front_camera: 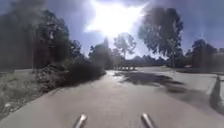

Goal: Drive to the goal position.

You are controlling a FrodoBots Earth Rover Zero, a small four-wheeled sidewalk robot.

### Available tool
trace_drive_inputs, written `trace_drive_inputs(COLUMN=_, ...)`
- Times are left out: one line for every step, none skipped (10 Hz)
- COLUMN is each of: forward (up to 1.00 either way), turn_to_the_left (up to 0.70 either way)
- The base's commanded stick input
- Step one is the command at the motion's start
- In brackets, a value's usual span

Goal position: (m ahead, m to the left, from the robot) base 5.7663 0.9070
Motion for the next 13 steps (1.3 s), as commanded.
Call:
trace_drive_inputs(forward=0.85, turn_to_the_left=-0.34)
trace_drive_inputs(forward=0.85, turn_to_the_left=-0.34)
trace_drive_inputs(forward=0.85, turn_to_the_left=0.0)
trace_drive_inputs(forward=0.85, turn_to_the_left=0.0)
trace_drive_inputs(forward=0.85, turn_to_the_left=0.0)
trace_drive_inputs(forward=0.85, turn_to_the_left=0.0)
trace_drive_inputs(forward=0.85, turn_to_the_left=0.0)
trace_drive_inputs(forward=0.85, turn_to_the_left=0.0)
trace_drive_inputs(forward=0.85, turn_to_the_left=0.0)
trace_drive_inputs(forward=0.85, turn_to_the_left=0.0)
trace_drive_inputs(forward=0.85, turn_to_the_left=0.0)
trace_drive_inputs(forward=0.85, turn_to_the_left=0.0)
trace_drive_inputs(forward=0.85, turn_to_the_left=0.0)
